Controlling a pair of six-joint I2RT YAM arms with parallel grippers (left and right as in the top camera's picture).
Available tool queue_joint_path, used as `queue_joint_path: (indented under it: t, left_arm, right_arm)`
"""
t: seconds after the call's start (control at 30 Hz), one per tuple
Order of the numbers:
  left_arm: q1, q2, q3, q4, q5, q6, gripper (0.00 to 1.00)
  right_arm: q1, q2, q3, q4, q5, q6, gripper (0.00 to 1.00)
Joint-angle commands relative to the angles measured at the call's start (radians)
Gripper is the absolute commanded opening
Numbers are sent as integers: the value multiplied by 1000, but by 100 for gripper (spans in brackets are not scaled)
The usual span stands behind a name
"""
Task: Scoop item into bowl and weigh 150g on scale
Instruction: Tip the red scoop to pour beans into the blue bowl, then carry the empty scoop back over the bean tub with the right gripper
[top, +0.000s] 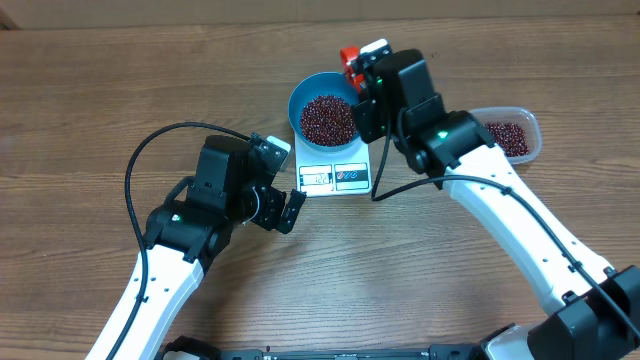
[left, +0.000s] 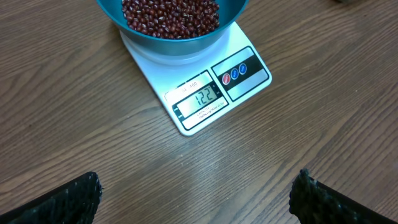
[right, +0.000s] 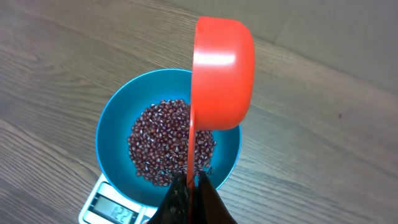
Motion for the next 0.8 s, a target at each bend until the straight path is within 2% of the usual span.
queue_joint_path:
  t: [0.0,0.17,0.4,0.57,0.77]
  left_arm:
    - [4,0,-6,4,-3,23,100]
    - [4,0,-6,4,-3,23,100]
    - [4,0,-6,4,-3,23,100]
    - [4,0,-6,4,-3,23,99]
    - [4,0,-6,4,-3,23,100]
  right_arm:
    - [48,-15,27,6,116,-78,4]
    - [89,-14,27,10,236,-139,4]
    - [91,-14,27,26,241,-131,4]
    - [66,-26,28,29,237,-67,4]
    - [-16,-65,28,18,142,-3,4]
